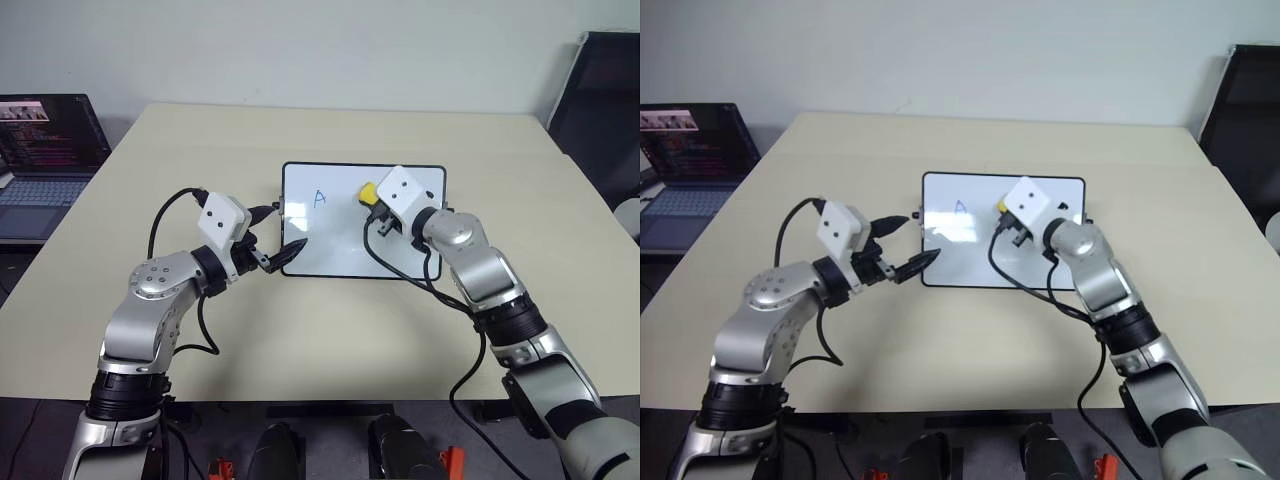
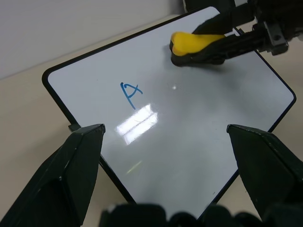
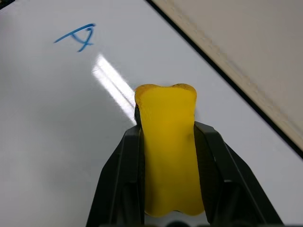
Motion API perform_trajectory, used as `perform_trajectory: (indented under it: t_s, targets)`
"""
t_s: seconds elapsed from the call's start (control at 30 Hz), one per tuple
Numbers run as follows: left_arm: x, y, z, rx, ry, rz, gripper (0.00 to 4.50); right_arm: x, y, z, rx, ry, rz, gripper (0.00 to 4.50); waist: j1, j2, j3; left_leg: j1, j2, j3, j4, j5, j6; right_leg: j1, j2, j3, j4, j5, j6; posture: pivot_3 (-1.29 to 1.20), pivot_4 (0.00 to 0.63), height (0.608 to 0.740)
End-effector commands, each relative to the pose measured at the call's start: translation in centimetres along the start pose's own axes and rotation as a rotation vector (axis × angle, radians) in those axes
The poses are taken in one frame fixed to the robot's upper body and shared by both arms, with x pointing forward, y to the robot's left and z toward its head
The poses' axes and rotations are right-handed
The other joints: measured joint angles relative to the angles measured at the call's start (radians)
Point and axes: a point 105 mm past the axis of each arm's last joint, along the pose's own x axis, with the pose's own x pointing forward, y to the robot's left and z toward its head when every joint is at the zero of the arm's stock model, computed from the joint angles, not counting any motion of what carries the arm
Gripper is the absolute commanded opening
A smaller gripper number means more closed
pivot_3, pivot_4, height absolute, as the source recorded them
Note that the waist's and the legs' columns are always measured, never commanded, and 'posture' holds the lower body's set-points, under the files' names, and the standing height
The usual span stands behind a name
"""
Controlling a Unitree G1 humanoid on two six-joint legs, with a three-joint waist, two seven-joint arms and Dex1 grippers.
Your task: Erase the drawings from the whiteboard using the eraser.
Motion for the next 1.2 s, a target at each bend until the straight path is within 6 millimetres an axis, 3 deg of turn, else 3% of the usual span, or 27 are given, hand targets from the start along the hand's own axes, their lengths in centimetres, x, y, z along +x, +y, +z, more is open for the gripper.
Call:
perform_trajectory:
  t_s: [0.03, 0.2, 0.37, 0.5, 0.63, 0.7, 0.83, 1.0, 1.2]
  targets:
    - [0.2, 0.0, 1.2, 0.036, -0.042, -0.010, 4.50, 0.3, -0.8, 1.0, -0.002, -0.032, -0.029, 1.09, 0.000, 0.000, 0.000, 0.000, 0.000, 0.000, 0.000, 0.000, 0.000, 0.000, 0.000, 0.000, 0.000, 0.000, 0.000, 0.00, 0.150, 0.740]
    - [0.2, -0.1, 1.0, 0.035, -0.045, -0.011, 4.50, -0.4, 0.7, -1.7, 0.089, 0.080, 0.090, 1.09, -0.001, 0.000, 0.000, 0.000, 0.000, 0.000, -0.001, 0.000, 0.000, 0.000, 0.000, 0.000, 0.000, 0.002, 0.003, 0.00, 0.150, 0.740]
    - [0.2, -0.1, 0.9, 0.034, -0.046, -0.014, 4.50, -2.0, 1.3, -2.8, 0.132, 0.107, 0.142, 1.09, 0.002, 0.000, 0.000, 0.000, 0.000, 0.000, 0.000, 0.000, 0.000, 0.001, 0.000, 0.000, 0.000, 0.000, 0.000, 0.00, 0.150, 0.740]
    - [0.4, -0.1, 0.9, 0.033, -0.048, -0.021, 4.50, -2.4, 1.0, -2.6, 0.071, 0.107, 0.122, 1.09, 0.001, 0.000, 0.000, 0.000, 0.000, 0.000, 0.002, 0.000, 0.000, 0.001, 0.000, 0.000, 0.000, 0.000, -0.001, 0.00, 0.150, 0.740]
    - [0.5, -0.2, 0.8, 0.034, -0.049, -0.028, 4.50, -1.5, -2.5, -0.3, -0.007, 0.023, -0.090, 1.09, 0.000, 0.000, 0.000, 0.000, 0.000, 0.000, 0.002, 0.000, 0.000, 0.001, 0.000, 0.000, 0.000, 0.000, -0.001, 0.00, 0.150, 0.740]
    - [0.5, -0.2, 0.8, 0.033, -0.049, -0.030, 4.50, -1.2, -3.0, 0.2, 0.000, 0.002, -0.120, 1.09, 0.000, 0.000, 0.000, 0.000, 0.000, 0.000, 0.003, 0.000, 0.000, 0.001, 0.000, 0.000, 0.000, 0.000, -0.001, 0.00, 0.150, 0.740]
    - [0.5, -0.2, 0.7, 0.032, -0.048, -0.031, 4.50, -1.0, -1.5, 0.0, 0.033, 0.015, -0.060, 1.09, 0.000, 0.000, 0.000, 0.000, 0.000, 0.000, 0.000, 0.000, 0.000, 0.000, 0.000, 0.000, -0.001, 0.000, 0.000, 0.00, 0.150, 0.740]
    - [0.1, -0.1, 0.3, 0.021, -0.040, -0.012, 4.50, -2.1, 2.1, -2.1, 0.036, 0.074, 0.113, 1.09, 0.001, 0.000, 0.000, 0.000, 0.000, 0.000, -0.004, 0.000, 0.000, 0.000, 0.000, -0.001, -0.001, 0.001, 0.003, 0.00, 0.150, 0.740]
    - [-1.2, 1.1, -0.9, -0.005, -0.008, 0.059, 4.50, -2.9, 0.6, -0.8, 0.035, -0.018, 0.020, 1.09, -0.001, 0.000, 0.000, 0.000, 0.000, 0.000, -0.002, 0.000, 0.000, 0.000, 0.000, 0.000, 0.000, -0.001, -0.001, 0.00, 0.150, 0.740]
